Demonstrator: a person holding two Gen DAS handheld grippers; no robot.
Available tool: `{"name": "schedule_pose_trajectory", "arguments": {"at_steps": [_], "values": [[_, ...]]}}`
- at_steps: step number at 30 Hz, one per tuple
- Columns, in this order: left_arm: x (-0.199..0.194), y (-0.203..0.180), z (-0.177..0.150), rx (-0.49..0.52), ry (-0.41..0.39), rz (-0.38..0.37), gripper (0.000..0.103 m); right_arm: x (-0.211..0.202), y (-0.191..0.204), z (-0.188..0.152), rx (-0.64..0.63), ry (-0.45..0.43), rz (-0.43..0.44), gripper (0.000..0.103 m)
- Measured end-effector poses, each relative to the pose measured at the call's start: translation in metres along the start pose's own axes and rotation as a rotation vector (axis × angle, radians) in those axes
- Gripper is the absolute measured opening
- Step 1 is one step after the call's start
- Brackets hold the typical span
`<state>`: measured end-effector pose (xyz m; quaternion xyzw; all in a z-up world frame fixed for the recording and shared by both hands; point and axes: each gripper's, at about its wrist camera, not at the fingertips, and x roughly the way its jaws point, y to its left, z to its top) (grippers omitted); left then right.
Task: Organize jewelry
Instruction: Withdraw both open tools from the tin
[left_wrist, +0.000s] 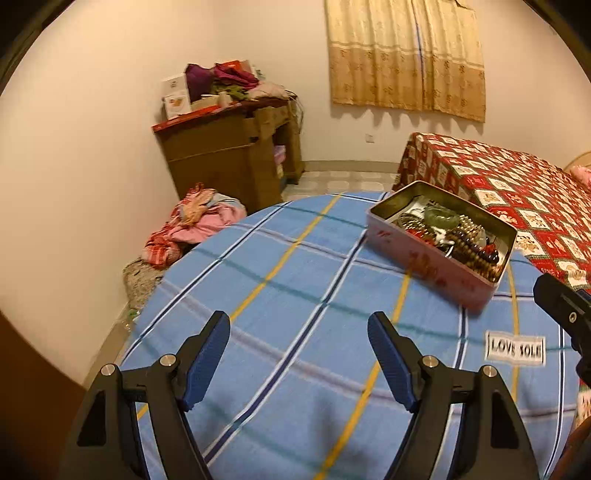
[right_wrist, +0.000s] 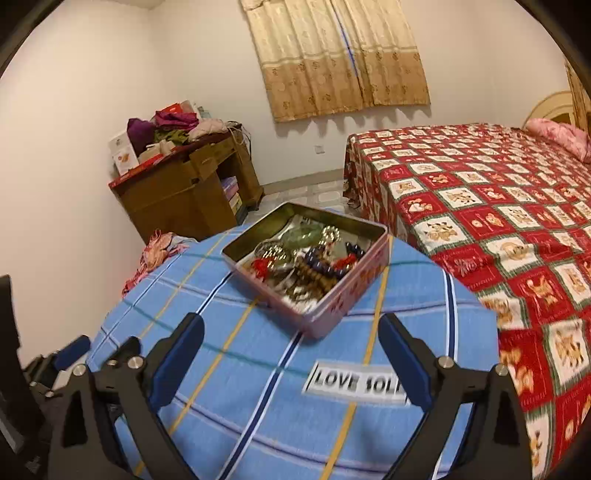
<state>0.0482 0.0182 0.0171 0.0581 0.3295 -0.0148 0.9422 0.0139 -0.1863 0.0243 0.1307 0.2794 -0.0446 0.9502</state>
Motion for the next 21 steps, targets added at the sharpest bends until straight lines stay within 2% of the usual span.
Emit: {"name": "schedule_pose_trajectory", "arguments": {"at_steps": [5, 8, 11, 21], "values": [[-0.024, 0.018, -0.018, -0.013, -0.042, 0.01, 0.077, -0.021, 0.02, -0.017, -0.084, -0.019, -0.023, 0.1], [-0.036, 0.022, -0.025, -0.004, -0.063, 0.016, 0.077, -0.039, 0.035, -0.022, -0.161, -0.065, -0.071, 0.103], [-0.047, 0.024, -0.026, 0.003, -0.079, 0.0, 0.077, -0.054, 0.044, -0.021, -0.197, -0.099, -0.08, 0.103], [-0.085, 0.034, -0.01, -0.015, -0.181, 0.002, 0.078, -0.092, 0.054, 0.002, -0.171, -0.191, -0.035, 0.103]]}}
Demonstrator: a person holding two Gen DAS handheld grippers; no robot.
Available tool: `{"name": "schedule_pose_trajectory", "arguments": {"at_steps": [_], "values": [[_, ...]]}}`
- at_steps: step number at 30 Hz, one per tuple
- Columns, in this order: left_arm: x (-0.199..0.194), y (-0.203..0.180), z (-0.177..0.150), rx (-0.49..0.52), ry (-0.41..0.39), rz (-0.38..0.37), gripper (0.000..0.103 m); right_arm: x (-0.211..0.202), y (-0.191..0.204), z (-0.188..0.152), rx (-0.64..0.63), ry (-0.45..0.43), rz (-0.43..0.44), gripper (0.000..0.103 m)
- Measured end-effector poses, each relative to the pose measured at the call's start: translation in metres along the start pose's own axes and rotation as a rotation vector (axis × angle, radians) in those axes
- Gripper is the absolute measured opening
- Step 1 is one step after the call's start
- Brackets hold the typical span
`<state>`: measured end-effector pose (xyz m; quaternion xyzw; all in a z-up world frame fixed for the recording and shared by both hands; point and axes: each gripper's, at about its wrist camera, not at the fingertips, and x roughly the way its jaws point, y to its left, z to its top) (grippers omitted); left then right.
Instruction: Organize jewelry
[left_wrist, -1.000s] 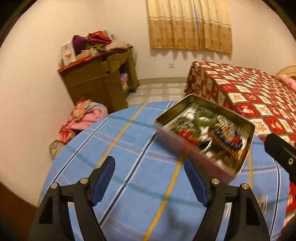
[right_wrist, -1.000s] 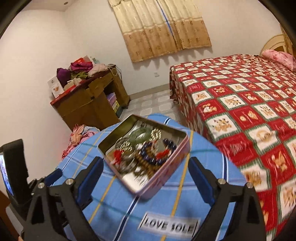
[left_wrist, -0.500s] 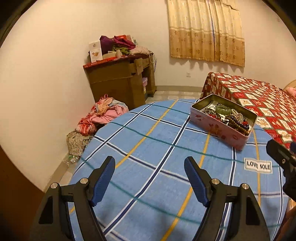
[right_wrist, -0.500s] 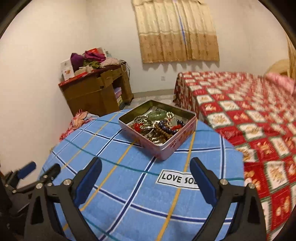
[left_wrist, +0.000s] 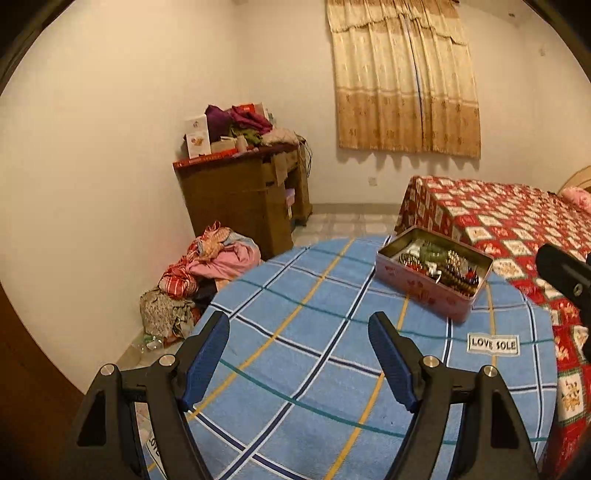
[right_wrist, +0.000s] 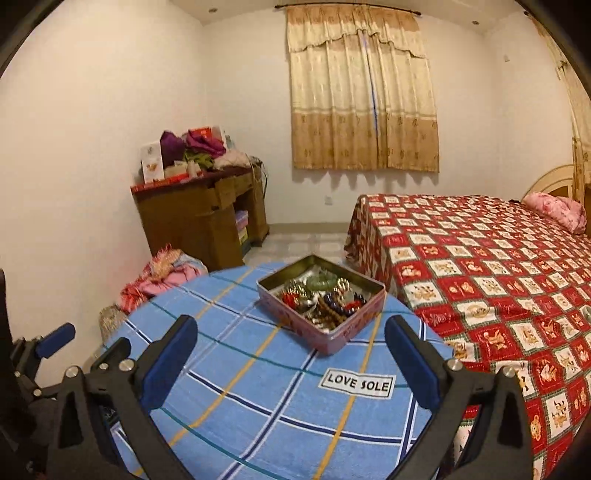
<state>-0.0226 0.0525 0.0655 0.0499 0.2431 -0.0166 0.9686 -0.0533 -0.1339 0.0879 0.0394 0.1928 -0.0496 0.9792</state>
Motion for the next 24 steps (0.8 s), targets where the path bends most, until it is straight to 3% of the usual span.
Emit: {"name": "schedule_pose_trajectory", "arguments": {"at_steps": [13, 24], "values": [[-0.021, -0.002, 0.021, -0.006, -0.086, -0.014, 0.085, -0.023, -0.002, 0.02, 0.045, -0.088, 0.017, 0.103], [-0.018, 0.0, 0.026, -0.022, -0.107, -0.016, 0.085, -0.011, -0.009, 0.02, 0.053, -0.044, -0.018, 0.103]]}}
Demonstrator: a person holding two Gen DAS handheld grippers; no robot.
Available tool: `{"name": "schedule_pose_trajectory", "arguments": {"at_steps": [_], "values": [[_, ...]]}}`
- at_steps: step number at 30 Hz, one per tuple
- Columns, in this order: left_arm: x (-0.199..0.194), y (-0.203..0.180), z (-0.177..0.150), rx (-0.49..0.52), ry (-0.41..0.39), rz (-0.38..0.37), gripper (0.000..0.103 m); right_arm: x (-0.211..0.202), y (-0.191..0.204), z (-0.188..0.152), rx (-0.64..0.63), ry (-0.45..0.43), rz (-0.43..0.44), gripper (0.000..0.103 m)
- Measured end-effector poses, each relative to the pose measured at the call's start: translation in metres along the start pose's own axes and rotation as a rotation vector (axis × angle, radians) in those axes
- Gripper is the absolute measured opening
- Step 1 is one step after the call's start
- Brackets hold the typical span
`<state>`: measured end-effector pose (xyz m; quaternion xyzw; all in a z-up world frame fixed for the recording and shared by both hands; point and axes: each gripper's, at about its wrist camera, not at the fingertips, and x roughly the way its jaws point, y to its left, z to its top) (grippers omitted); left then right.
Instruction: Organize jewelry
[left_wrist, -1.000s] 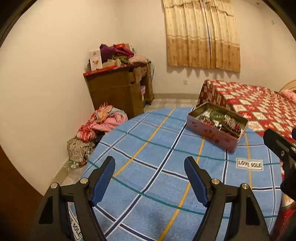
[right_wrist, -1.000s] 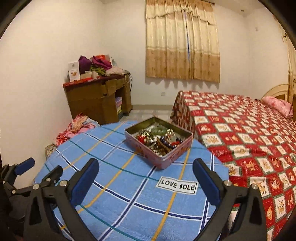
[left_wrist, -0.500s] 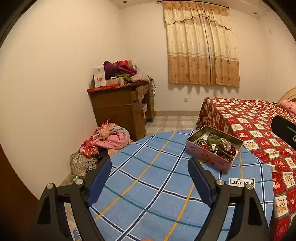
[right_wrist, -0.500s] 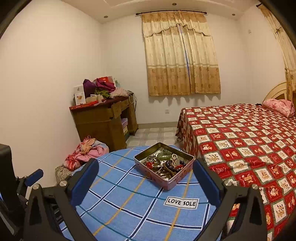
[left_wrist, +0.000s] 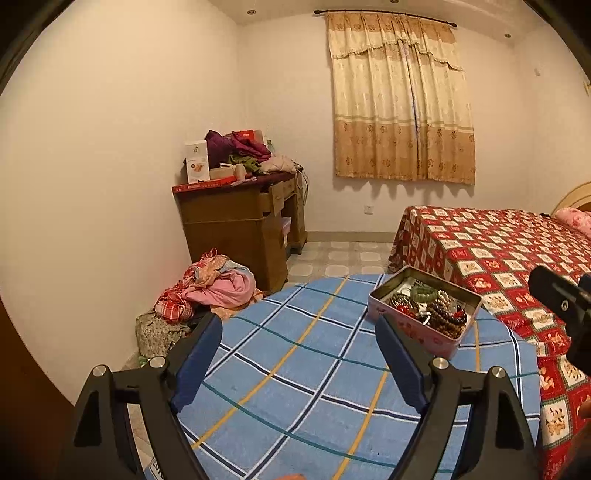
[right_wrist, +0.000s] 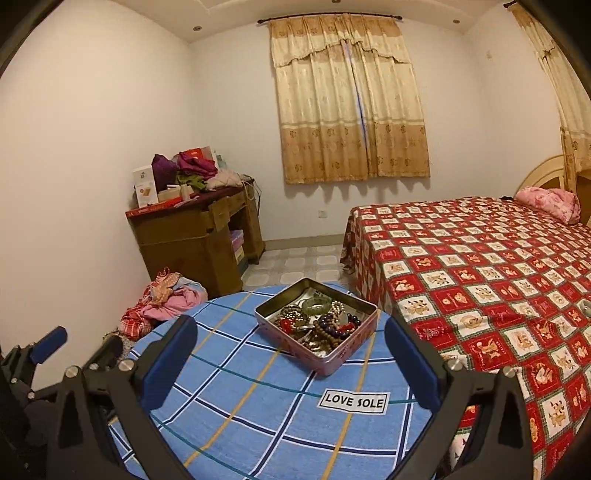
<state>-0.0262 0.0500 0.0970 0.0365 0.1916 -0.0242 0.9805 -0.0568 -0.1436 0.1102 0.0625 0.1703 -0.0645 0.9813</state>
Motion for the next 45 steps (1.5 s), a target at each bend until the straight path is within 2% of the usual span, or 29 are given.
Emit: {"name": "schedule_pose_trajectory", "arguments": {"at_steps": [20, 27, 39, 45], "values": [[0.009, 0.003, 0.003, -0.002, -0.002, 0.009, 0.085, 0.013, 0.003, 0.004, -0.001, 0.02, -0.009, 0.103], [0.014, 0.003, 0.005, 0.01, -0.001, 0.022, 0.085, 0.009, 0.007, 0.005, -0.008, -0.011, -0.008, 0.103], [0.021, 0.007, 0.004, 0.011, 0.0, 0.045, 0.085, 0.015, 0.008, 0.006, -0.002, -0.002, -0.01, 0.103], [0.028, 0.011, 0.004, 0.0, 0.021, 0.049, 0.085, 0.021, 0.012, 0.006, -0.01, 0.006, -0.003, 0.103]]}}
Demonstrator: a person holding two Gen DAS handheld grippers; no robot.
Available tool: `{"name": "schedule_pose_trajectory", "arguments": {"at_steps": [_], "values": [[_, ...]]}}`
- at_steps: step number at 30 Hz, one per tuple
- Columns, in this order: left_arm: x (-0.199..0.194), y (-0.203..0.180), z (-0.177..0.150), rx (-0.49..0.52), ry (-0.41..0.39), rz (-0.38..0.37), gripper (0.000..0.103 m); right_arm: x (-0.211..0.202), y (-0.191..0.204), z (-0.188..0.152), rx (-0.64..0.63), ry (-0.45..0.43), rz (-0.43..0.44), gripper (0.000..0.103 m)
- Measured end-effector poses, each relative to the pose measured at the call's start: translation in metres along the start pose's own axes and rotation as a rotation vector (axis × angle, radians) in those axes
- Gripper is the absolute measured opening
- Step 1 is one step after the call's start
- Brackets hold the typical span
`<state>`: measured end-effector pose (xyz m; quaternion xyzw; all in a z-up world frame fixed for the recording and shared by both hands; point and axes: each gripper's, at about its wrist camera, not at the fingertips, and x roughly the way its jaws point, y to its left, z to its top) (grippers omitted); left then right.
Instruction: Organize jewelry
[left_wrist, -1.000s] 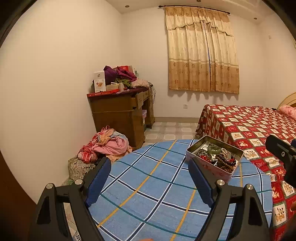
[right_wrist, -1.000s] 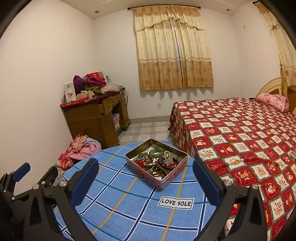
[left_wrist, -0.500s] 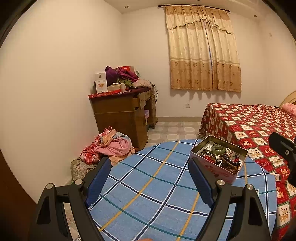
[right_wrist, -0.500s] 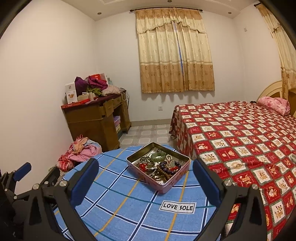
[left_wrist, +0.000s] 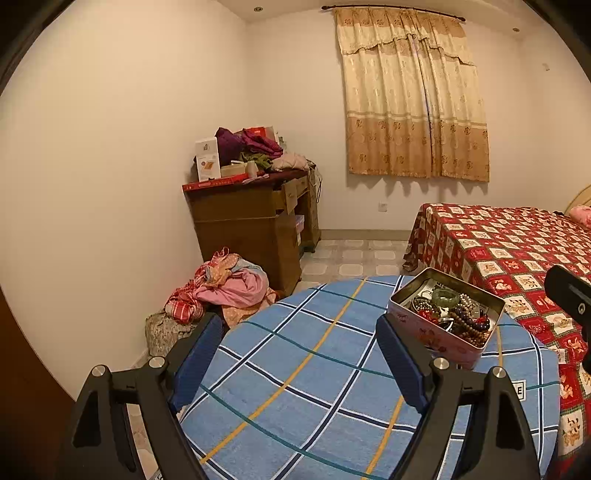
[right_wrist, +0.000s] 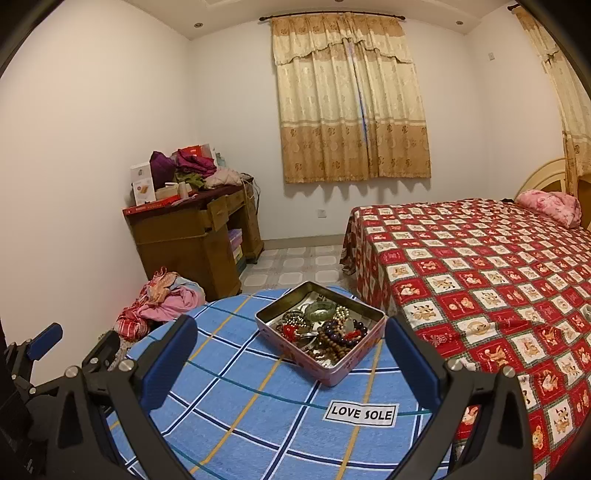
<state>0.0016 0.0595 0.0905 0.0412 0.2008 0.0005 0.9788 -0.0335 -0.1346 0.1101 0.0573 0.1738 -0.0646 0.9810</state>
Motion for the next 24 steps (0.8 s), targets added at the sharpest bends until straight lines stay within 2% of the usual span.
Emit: {"name": "schedule_pose_trajectory", "arguments": {"at_steps": [14, 24], "values": [[0.0, 0.003, -0.002, -0.01, 0.003, 0.005, 0.085, 0.006, 0.005, -0.004, 0.005, 0.019, 0.009, 0.103], [0.01, 0.003, -0.006, -0.005, 0.066, 0.028, 0.086, 0.008, 0.006, -0.007, 0.008, 0.038, 0.014, 0.103]]}}
